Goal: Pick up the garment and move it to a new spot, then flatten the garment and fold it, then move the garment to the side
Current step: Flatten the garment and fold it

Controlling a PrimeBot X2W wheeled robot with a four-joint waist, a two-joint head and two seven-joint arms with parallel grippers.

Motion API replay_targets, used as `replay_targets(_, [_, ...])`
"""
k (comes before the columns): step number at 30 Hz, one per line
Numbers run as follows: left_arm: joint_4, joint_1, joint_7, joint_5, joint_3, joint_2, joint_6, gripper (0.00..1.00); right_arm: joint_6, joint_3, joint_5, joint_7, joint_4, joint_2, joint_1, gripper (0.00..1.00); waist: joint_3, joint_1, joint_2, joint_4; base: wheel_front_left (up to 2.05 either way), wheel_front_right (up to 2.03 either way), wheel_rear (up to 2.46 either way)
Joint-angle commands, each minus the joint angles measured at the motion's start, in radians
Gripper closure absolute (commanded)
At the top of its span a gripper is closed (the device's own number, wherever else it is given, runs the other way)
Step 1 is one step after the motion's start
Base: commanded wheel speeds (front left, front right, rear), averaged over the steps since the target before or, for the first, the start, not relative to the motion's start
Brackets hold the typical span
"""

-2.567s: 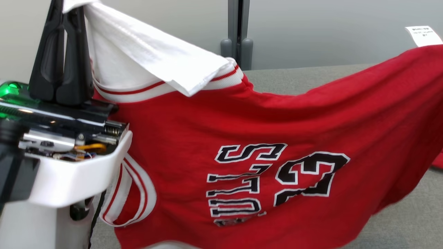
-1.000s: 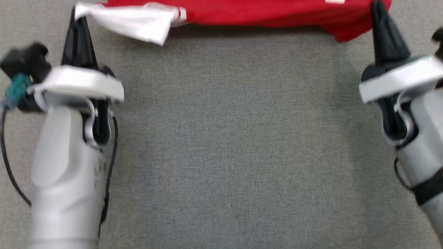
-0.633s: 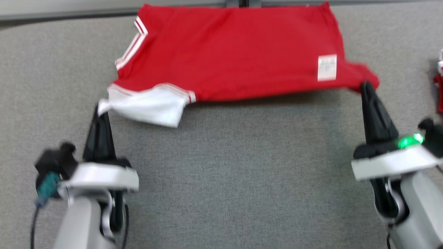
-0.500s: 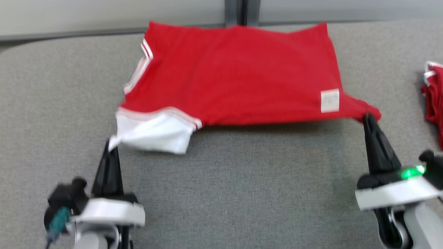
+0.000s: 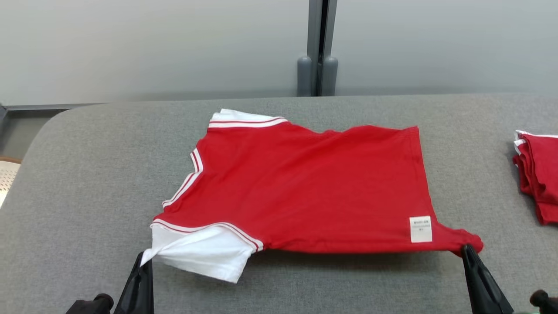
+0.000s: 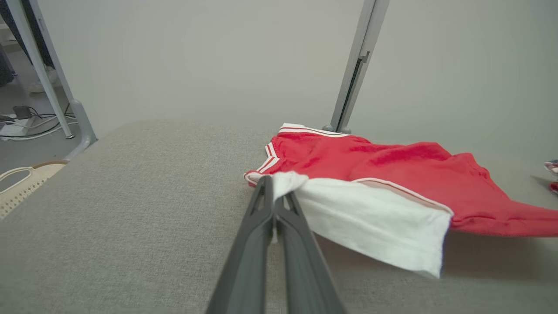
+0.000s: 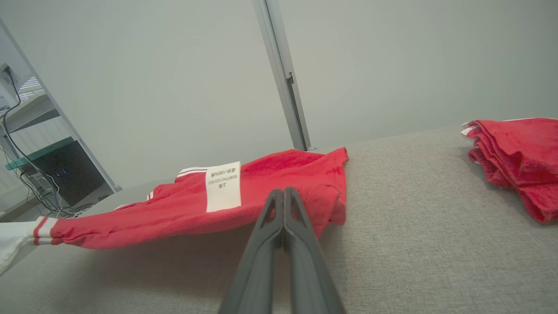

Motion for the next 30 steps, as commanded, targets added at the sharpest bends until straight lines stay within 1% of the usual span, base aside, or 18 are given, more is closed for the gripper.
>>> replay_targets(1, [-0.030, 0.018, 0.016, 0.012, -0.001, 0.008, 0.010, 1.00, 0.000, -0.010, -0.006, -0.004, -0.008, 0.001, 0.022, 1.00, -0.018, 0.0000, -0.0001, 0.012, 0.00, 0.00, 0.00])
replay_targets(6, [-0.166, 0.080, 0.105, 0.037, -0.015, 0.018, 0.042, 1.00, 0.000, -0.038, -0.022, 0.015, -0.042, 0.019, 0.109, 1.00, -0.032, 0.0000, -0.0001, 0.014, 0.00, 0.00, 0.00])
replay_targets(10, [-0.216, 0.101, 0.152, 0.046, -0.023, 0.024, 0.056, 1.00, 0.000, -0.051, -0.029, 0.034, -0.056, 0.029, 0.136, 1.00, -0.031, 0.0000, -0.0001, 0.004, 0.00, 0.00, 0.00])
replay_targets(13, [-0.220, 0.104, 0.178, 0.041, -0.029, 0.023, 0.058, 1.00, 0.000, -0.059, -0.035, 0.043, -0.061, 0.035, 0.134, 1.00, -0.023, 0.0000, -0.0001, -0.002, 0.00, 0.00, 0.00])
replay_targets(15, [-0.209, 0.094, 0.185, 0.038, -0.034, 0.024, 0.057, 1.00, 0.000, -0.062, -0.036, 0.046, -0.062, 0.036, 0.126, 1.00, -0.013, 0.0000, -0.0001, -0.002, 0.00, 0.00, 0.00])
replay_targets(21, [-0.128, -0.001, 0.187, 0.007, -0.036, 0.028, 0.027, 1.00, 0.000, -0.061, -0.027, 0.067, -0.023, 0.024, 0.062, 1.00, 0.042, 0.0000, -0.0001, -0.005, 0.00, 0.00, 0.00])
replay_targets(25, [-0.038, -0.113, 0.178, -0.015, -0.033, 0.035, -0.007, 1.00, 0.000, -0.049, -0.015, 0.080, 0.019, 0.001, -0.025, 1.00, 0.106, 0.0000, -0.0001, -0.006, 0.00, 0.00, 0.00])
replay_targets(30, [0.110, -0.258, 0.157, -0.045, -0.023, 0.037, -0.043, 1.00, 0.000, -0.009, 0.004, 0.083, 0.101, -0.030, -0.146, 1.00, 0.174, 0.0000, -0.0001, -0.014, 0.00, 0.00, 0.00])
